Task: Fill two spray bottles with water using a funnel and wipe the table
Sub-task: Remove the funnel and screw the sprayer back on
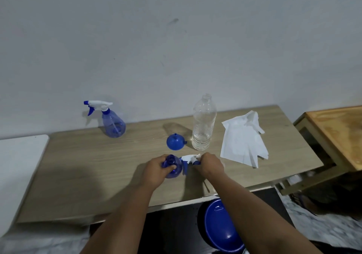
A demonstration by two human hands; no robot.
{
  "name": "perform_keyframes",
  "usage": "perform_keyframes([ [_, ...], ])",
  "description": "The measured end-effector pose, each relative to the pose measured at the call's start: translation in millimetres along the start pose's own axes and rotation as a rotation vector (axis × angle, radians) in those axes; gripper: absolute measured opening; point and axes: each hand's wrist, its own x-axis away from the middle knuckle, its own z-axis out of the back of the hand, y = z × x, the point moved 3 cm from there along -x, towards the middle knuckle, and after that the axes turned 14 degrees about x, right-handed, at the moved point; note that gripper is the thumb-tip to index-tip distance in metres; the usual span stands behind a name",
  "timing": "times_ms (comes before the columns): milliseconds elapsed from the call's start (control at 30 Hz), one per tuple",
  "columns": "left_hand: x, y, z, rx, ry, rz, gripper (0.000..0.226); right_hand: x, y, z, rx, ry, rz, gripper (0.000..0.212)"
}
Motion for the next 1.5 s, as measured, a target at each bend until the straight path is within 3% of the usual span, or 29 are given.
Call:
perform_keyframes([
  [100, 2, -6, 0, 0.004, 0.01, 0.013, 0.042, 3, 0, -3, -0.079, -0.028, -0.022, 0.04],
  [233, 7, -6, 0, 0.01, 0.012, 0.041, 0.04, 8, 11, 1, -0.215, -0.092, -0.077, 0.062],
  [433, 4, -14, 1, 0.045, -0.005, 0.022, 0.034, 30, 1, 37, -0.823, -0.082, 0.066, 0.011],
  [600, 8, -12, 0, 0.0, 0.041, 0.034, 0.029, 43, -43, 79, -1.017, 0.043, 0.32, 0.011],
  [733, 13, -1, 0, -0.032, 0.06, 0.084, 0.014, 50, -66, 89, -1.012, 0.166, 0.456, 0.014],
  [833, 12, 1, 0, -0.028, 0.034, 0.09, 0.025, 57, -74, 88, -0.973, 0.207, 0.52, 0.015],
  [967, 10, -4, 2, -0.066, 0.02, 0.102, 0.02, 60, -76, 77, -0.887, 0.215, 0.561, 0.024],
  [1233, 9, -4, 2, -0.058, -0.017, 0.091, 0.021, 61, -77, 80, -0.842, 0.293, 0.573, 0.023],
  [1400, 8, -6, 2, -0.031, -0.028, 0.074, 0.029, 56, -76, 64, -0.784, 0.225, 0.585, 0.022],
  [1500, 8, -10, 2, -0.039, -0.004, 0.088, 0.019, 50, -72, 40, -0.805, 0.13, 0.528, 0.026],
])
